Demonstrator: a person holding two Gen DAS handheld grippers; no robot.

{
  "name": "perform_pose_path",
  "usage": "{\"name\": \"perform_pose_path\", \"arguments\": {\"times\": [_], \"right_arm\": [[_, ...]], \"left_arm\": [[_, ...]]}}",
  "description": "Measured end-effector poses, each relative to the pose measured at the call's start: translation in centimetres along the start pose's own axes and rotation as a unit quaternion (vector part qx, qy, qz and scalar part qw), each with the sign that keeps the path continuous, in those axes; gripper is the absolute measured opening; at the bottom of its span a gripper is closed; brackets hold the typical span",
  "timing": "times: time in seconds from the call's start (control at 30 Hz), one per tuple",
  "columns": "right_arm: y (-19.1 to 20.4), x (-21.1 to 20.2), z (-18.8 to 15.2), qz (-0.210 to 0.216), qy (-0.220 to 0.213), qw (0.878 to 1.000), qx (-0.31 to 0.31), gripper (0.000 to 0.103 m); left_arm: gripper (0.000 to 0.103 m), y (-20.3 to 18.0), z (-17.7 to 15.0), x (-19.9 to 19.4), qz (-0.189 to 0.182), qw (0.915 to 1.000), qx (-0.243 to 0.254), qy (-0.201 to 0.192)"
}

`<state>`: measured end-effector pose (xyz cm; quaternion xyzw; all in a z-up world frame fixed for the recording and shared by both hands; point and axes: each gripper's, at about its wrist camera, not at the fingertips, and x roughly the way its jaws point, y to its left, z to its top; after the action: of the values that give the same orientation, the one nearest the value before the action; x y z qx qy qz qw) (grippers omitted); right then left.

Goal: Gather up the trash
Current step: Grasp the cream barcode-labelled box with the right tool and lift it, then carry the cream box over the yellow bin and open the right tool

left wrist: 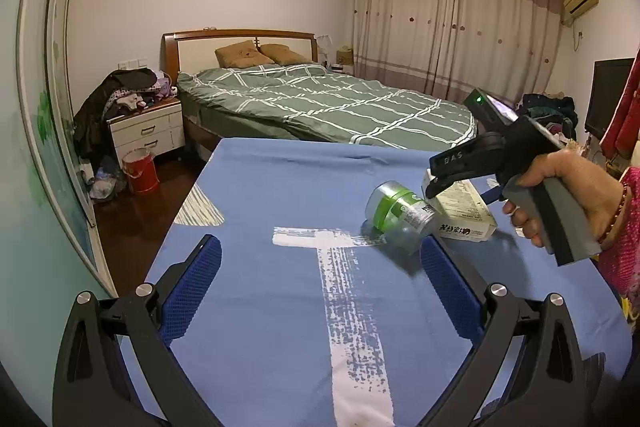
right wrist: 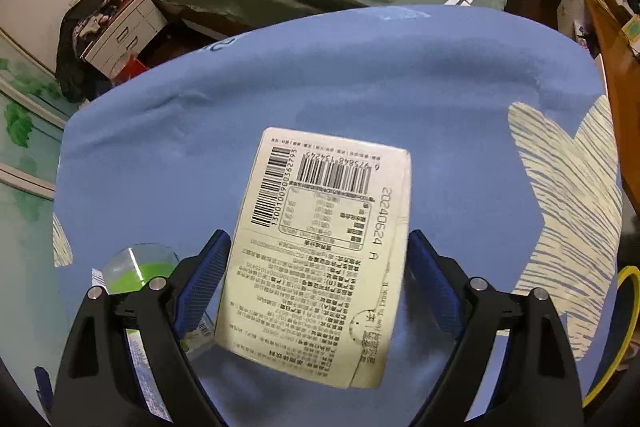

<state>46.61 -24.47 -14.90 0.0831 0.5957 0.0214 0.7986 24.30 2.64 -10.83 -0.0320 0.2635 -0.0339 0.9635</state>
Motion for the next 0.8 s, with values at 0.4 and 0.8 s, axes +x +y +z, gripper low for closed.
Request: {"name": "perform_pose_path", "arguments": {"times": [0.4,0.8], "right_arm": [[-1.5,-1.5,-3.5,0.006,-0.032,0.998,-0.058,0.074],[-16.5,-10.1,-13.6,0.068,-0.120,0.990,0.027,0.074]], "left_arm": [[0.098,-0.5,-0.1,-0.3,0.000,1.0000,0.008,-0.003],[0.098,-1.9,-0.7,0.5,0.006,0.9990,0.042,0.010]]}}
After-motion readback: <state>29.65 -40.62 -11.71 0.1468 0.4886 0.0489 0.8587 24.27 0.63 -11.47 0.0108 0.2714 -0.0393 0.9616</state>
